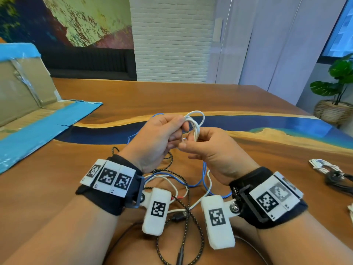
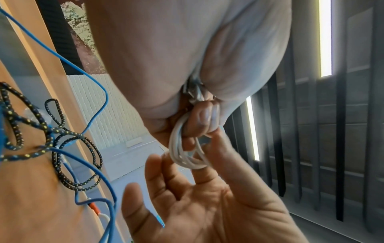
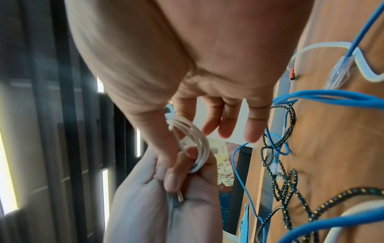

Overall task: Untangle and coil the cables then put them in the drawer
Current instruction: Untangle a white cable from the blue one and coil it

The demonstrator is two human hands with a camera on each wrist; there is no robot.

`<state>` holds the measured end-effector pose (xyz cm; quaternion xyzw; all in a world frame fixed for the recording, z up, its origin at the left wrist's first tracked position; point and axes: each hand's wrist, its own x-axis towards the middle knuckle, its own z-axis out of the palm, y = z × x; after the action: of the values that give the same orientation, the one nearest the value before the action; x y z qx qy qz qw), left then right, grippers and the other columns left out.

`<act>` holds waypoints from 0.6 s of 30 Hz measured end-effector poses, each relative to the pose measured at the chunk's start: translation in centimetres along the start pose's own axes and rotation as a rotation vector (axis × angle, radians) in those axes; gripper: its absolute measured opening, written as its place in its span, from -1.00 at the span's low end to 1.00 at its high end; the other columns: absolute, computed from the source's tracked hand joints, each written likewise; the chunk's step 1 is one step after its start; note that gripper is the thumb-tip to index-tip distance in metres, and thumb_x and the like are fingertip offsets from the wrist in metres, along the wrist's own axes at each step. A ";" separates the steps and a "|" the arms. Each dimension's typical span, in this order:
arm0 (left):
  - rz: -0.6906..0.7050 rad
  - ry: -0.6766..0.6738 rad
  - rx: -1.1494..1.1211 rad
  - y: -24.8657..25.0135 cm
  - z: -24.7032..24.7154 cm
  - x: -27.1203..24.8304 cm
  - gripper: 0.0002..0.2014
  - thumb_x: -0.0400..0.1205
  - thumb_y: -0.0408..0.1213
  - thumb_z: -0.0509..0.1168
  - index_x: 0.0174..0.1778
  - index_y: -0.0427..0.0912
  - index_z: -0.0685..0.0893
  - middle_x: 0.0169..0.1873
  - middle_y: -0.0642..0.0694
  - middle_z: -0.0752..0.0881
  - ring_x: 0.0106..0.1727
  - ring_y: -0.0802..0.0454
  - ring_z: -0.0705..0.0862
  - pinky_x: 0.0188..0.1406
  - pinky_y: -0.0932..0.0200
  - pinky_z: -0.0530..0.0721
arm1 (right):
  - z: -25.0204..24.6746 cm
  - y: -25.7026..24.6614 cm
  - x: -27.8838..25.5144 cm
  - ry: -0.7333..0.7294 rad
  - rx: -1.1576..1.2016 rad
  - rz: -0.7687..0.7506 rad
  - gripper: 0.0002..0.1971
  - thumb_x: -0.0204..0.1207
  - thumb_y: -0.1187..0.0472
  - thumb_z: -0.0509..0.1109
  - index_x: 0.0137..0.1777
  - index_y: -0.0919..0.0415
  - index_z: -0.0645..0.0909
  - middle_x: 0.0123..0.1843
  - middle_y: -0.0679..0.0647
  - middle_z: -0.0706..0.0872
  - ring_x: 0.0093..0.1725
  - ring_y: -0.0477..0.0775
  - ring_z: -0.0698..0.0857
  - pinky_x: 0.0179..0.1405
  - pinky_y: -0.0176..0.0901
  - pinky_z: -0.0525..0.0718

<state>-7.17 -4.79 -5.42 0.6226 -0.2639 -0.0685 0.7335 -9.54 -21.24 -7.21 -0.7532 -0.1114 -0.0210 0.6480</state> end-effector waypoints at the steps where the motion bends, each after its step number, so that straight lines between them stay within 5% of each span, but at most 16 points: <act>1: 0.009 0.000 0.006 -0.1 0.0 0.0 -0.64 0.88 -0.29 0.02 -0.17 -0.29 0.58 -0.59 0.07 0.42 -0.50 0.13 0.24 -0.49 0.33 0.30 | 0.0 0.1 0.1 0.043 -0.007 -0.007 -0.86 0.41 0.20 0.66 -0.17 0.13 0.74 -0.10 0.22 0.79 0.02 0.12 0.79 0.01 0.05 0.66; 5: 0.036 0.042 0.049 -0.5 0.2 0.3 -0.64 0.89 -0.30 0.02 -0.16 -0.28 0.59 -0.56 0.02 0.37 -0.48 0.09 0.28 -0.35 0.25 0.41 | -0.1 0.3 0.3 0.154 0.114 -0.014 -0.78 0.58 0.38 0.51 0.17 0.14 0.81 -0.05 0.34 0.82 -0.06 0.13 0.83 -0.10 -0.02 0.78; 10: 0.017 0.173 0.068 -0.6 -0.7 0.6 -0.65 0.89 -0.24 0.05 -0.14 -0.22 0.62 -0.52 0.00 0.31 -0.46 0.05 0.30 -0.08 0.05 0.53 | -0.4 -0.6 0.3 0.191 0.311 -0.019 -0.78 0.61 0.45 0.43 0.14 0.19 0.76 -0.18 0.28 0.78 -0.10 0.15 0.79 0.04 -0.01 0.78; 12: -0.022 0.253 0.030 -0.7 -1.1 0.7 -0.64 0.89 -0.22 0.05 -0.14 -0.21 0.62 -0.51 0.01 0.30 -0.46 0.04 0.27 -0.01 -0.05 0.52 | -1.1 -1.3 0.2 0.168 0.557 0.011 -0.81 0.69 0.46 0.28 0.14 0.27 0.69 -0.38 0.12 0.59 -0.31 0.07 0.69 -0.08 -0.04 0.77; 14: -0.059 0.285 -0.051 -0.7 -1.3 0.7 -0.64 0.90 -0.21 0.05 -0.13 -0.21 0.62 -0.53 0.03 0.31 -0.50 0.07 0.27 -0.08 0.00 0.54 | -1.7 -1.9 0.1 0.163 0.660 0.019 -0.79 0.74 0.43 0.18 0.13 0.27 0.66 -0.47 0.02 0.31 -0.54 -0.05 0.42 -0.40 -0.13 0.68; 16: -0.083 0.266 -0.186 -0.4 -1.2 0.8 -0.64 0.90 -0.19 0.04 -0.12 -0.21 0.60 -0.54 0.05 0.31 -0.55 0.11 0.27 -0.23 0.11 0.56 | -2.3 -1.7 0.1 0.182 0.517 -0.011 -0.78 0.76 0.40 0.19 0.13 0.24 0.68 -0.48 -0.02 0.26 -0.61 -0.10 0.21 -0.65 -0.26 0.33; 18: -0.088 0.221 -0.338 0.2 -1.2 0.7 -0.64 0.90 -0.17 0.03 -0.13 -0.20 0.59 -0.55 0.06 0.28 -0.58 0.14 0.24 -0.34 0.18 0.55 | -2.7 -1.3 0.2 0.210 0.213 -0.094 -0.82 0.73 0.38 0.30 0.10 0.22 0.74 -0.49 -0.01 0.40 -0.61 -0.07 0.24 -0.64 -0.23 0.22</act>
<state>-6.08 -4.00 -5.17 0.5051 -0.1393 -0.0752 0.8484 -9.31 -23.69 -5.49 -0.6679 -0.0799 -0.1179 0.7305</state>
